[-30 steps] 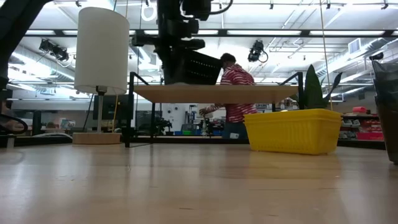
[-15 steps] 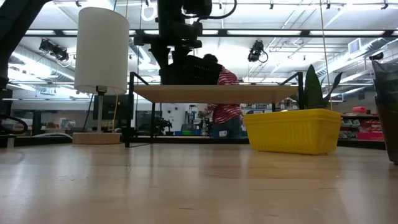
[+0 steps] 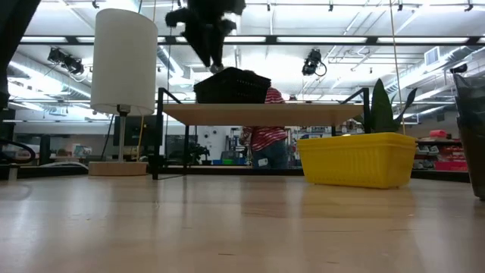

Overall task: Stack baskets on shelf by color
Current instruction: Put the stacked black bin on the shelf

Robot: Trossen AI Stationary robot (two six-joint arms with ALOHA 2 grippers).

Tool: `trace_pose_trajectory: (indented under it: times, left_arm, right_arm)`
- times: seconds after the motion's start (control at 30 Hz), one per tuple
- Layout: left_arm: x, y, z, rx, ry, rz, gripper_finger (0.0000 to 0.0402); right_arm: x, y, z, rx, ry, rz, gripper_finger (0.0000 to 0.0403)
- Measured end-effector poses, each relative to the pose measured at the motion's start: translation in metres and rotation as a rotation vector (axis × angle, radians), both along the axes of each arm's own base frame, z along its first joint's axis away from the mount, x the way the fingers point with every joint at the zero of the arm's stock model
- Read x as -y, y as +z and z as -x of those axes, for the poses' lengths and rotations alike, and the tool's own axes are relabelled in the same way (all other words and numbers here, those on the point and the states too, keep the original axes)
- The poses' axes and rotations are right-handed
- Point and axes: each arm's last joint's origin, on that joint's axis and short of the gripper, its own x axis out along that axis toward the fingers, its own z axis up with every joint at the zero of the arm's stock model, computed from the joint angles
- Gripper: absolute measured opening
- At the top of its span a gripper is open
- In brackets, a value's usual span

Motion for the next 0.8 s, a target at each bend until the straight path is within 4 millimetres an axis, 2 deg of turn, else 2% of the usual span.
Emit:
trace_pose_trajectory:
  times: [0.13, 0.33, 0.53, 0.67, 0.8]
  left_arm:
    - [-0.001, 0.01, -0.001, 0.164, 0.133, 0.052, 0.0183]
    - [-0.009, 0.012, -0.014, 0.461, 0.57, 0.198, 0.0159]
    - [-0.033, -0.009, -0.018, 0.454, 0.831, 0.308, 0.013]
    - [-0.047, -0.014, -0.016, 0.451, 0.899, 0.372, 0.0116]
    - [-0.054, -0.011, -0.011, 0.457, 0.917, 0.346, 0.0106]
  right_arm:
    - [0.003, 0.004, 0.002, 0.018, -0.007, 0.018, 0.0132]
    - [0.004, 0.004, 0.001, 0.025, -0.021, 0.033, 0.0132]
    - [0.004, 0.005, 0.0, 0.036, -0.025, 0.017, 0.0132]
    - [0.004, 0.006, 0.0, 0.05, -0.032, 0.009, 0.0132]
    - [0.003, 0.007, -0.001, 0.061, -0.036, -0.007, 0.0132]
